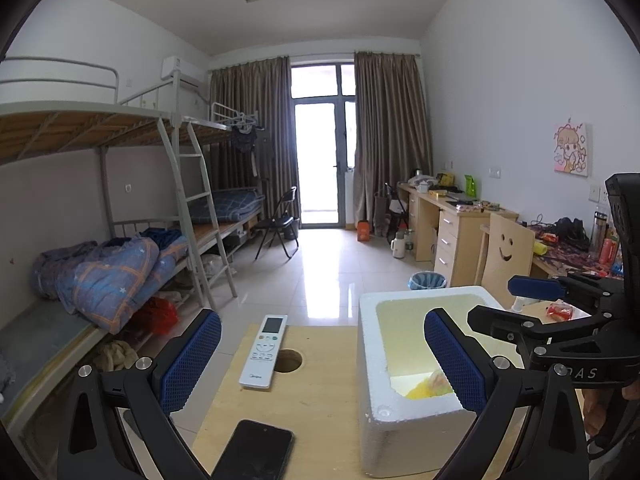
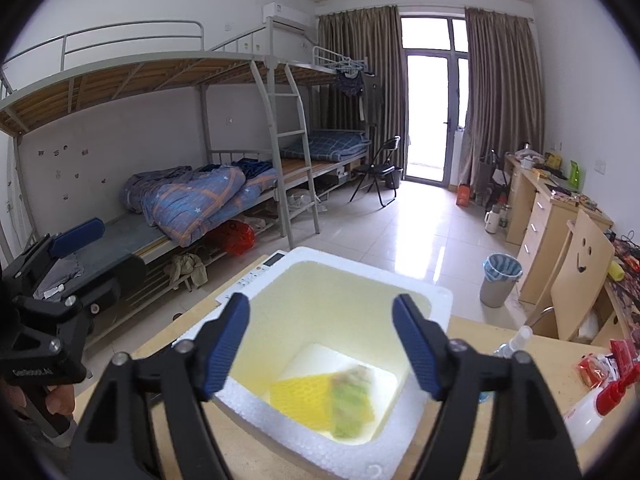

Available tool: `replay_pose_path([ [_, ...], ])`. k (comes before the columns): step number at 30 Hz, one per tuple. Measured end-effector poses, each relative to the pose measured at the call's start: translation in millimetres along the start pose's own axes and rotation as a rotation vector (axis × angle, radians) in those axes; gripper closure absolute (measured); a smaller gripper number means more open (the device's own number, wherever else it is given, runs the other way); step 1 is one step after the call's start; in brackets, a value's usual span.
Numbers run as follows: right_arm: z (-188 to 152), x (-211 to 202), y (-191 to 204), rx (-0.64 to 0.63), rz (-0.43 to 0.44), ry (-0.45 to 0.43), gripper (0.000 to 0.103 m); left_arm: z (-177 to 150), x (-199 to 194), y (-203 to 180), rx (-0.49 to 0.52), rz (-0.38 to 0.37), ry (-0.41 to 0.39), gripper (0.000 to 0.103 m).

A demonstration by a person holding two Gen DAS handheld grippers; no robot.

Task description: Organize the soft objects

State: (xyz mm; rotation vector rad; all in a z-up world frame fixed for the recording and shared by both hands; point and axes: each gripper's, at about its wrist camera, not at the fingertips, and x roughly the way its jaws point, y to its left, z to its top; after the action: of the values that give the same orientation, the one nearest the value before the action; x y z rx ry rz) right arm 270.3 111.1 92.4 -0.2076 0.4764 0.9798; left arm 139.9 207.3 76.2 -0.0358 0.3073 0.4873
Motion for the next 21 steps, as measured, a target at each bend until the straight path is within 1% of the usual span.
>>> replay_pose_path([
  [8, 2.4, -11.6, -1.4, 0.02, -0.003, -0.009, 0.024, 1.1, -5.2, -2.4, 0.008, -0.006, 0.004, 0.001],
  [11, 3.2, -26.3, -2.1, 0.035, -0.008, -0.022, 0.023, 2.4, -9.7, -4.4, 0.007, -0.009, 0.006, 0.001],
  [13, 3.3, -35.8, -2.0, 0.04, -0.007, -0.039, 0.021, 2.4, -17.8, -7.9, 0.006, -0.011, -0.001, 0.001],
  [17, 0.4, -60.5, -0.5, 0.064, -0.01, -0.076, 0.015, 1.4, -35.8, -15.7, 0.01, -0.017, -0.018, 0.001],
  [18, -0.5, -64.2, 0.1, 0.068, -0.013, -0.082, 0.009, 1.0, -40.9, -17.1, 0.011, -0.023, -0.023, 0.001],
  [20, -3.8, -75.2, 1.6, 0.075, -0.01, -0.104, 0.001, 0.2, -50.8, -21.7, 0.015, -0.024, -0.029, 0.001],
  [21, -5.0, -78.8, 2.6, 0.078, -0.009, -0.111, 0.0, 0.0, -54.3, -23.2, 0.016, -0.025, -0.03, 0.001],
])
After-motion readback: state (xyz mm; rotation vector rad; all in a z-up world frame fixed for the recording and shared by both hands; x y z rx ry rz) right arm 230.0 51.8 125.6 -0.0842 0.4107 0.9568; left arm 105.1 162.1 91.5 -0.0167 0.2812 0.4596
